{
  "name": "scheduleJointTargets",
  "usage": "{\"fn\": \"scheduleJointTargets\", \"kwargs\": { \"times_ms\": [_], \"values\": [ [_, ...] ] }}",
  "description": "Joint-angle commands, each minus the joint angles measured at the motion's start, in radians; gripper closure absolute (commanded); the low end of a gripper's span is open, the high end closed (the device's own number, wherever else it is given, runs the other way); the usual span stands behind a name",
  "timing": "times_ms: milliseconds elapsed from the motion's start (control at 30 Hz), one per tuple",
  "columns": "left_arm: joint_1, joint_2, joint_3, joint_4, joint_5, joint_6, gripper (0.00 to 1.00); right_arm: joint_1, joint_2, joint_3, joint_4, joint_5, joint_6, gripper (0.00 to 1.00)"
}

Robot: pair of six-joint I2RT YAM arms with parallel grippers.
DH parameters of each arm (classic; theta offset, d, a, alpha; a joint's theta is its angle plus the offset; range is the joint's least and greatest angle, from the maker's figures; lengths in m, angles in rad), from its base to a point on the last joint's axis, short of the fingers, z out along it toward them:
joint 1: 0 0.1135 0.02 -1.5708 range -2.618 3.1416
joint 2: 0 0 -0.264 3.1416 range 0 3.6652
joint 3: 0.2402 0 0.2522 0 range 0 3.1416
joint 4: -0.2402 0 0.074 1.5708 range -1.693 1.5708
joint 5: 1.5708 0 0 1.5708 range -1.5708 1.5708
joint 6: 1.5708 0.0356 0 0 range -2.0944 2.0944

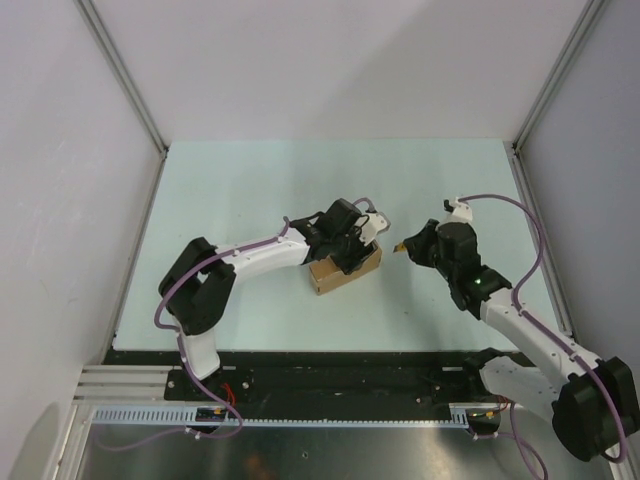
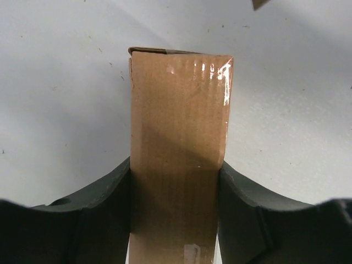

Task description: Unpack the express box

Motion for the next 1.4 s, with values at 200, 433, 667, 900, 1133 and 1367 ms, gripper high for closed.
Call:
{"fn": "scheduleJointTargets", "kwargs": {
  "times_ms": [200, 433, 667, 900, 1133, 1367],
  "values": [
    [0.000, -0.024, 0.005, 0.002, -0.048, 0.041, 0.50, -0.048, 0.082, 0.049, 0.319, -0.246, -0.136, 1.00],
    [-0.002, -0.018, -0.015, 0.008, -0.024, 0.090, 0.57, -0.117, 0.173, 0.048, 0.428, -0.418, -0.117, 1.00],
    [0.000, -0.004, -0.018, 0.007, -0.030, 0.107, 0.60, -0.154, 0.230, 0.049, 0.481, -0.518, -0.119, 1.00],
    [0.000, 0.005, -0.028, 0.008, -0.042, 0.104, 0.61, -0.151, 0.256, 0.048, 0.478, -0.491, -0.140, 1.00],
    [-0.002, 0.006, -0.015, 0.007, -0.041, 0.107, 0.61, -0.153, 0.227, 0.048, 0.466, -0.451, -0.162, 1.00],
    [0.000, 0.003, -0.018, 0.007, -0.051, 0.102, 0.61, -0.150, 0.239, 0.049, 0.457, -0.443, -0.174, 1.00]
  ]
}}
